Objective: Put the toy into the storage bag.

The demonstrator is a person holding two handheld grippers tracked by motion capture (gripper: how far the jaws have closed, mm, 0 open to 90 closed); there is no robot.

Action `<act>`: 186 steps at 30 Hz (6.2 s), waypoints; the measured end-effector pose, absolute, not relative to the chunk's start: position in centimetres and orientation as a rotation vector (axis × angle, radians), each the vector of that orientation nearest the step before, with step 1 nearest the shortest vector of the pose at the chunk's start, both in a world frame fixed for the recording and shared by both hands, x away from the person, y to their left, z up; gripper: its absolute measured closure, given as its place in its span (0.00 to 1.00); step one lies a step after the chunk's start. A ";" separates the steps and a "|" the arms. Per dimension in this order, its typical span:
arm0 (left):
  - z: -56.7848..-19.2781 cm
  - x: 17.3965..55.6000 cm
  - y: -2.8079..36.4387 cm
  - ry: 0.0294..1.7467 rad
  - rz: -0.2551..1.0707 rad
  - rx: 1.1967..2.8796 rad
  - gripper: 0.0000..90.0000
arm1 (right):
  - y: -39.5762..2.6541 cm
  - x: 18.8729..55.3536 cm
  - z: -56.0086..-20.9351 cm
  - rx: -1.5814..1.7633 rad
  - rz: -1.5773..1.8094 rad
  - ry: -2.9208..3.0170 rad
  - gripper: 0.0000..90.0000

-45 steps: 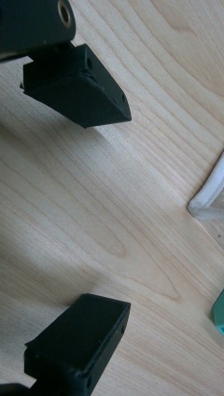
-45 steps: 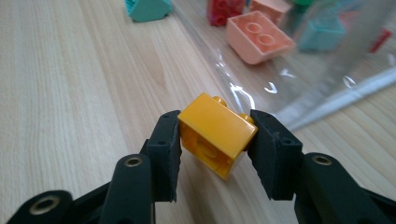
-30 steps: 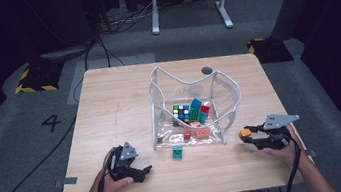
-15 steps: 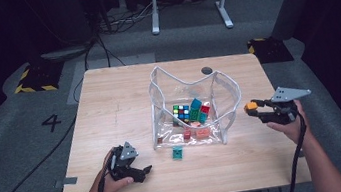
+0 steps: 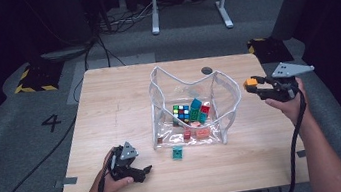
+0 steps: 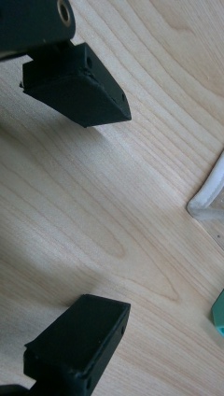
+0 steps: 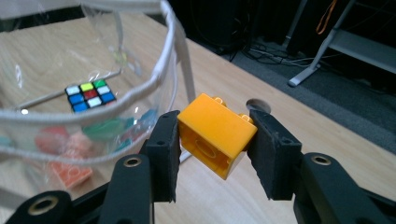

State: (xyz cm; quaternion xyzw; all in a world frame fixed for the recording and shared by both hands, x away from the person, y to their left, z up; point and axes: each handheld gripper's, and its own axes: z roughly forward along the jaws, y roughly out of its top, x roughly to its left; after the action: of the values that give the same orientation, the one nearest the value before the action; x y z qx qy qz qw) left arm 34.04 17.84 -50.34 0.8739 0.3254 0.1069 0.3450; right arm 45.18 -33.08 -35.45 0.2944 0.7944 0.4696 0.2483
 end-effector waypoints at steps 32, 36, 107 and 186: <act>-50.3 34.0 17.8 0.847 0.278 2.271 0.10 | -23.2 46.7 -29.2 0.541 1.373 2.264 0.61; -50.3 34.0 17.9 0.849 0.278 2.273 0.10 | -21.3 46.2 -30.0 0.443 1.400 2.344 0.62; -50.3 34.0 17.8 0.846 0.278 2.271 0.10 | -21.6 45.7 -31.3 0.414 0.971 2.615 0.40; -50.3 34.0 17.8 0.846 0.278 2.271 0.10 | -16.4 35.5 -48.9 0.402 1.257 2.681 0.43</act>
State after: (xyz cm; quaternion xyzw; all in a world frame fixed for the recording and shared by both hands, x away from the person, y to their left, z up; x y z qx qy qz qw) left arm 34.03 17.84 -50.32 0.8742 0.3258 0.1069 0.3439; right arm 35.47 -16.37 -48.90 0.1342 0.8946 0.4194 0.0764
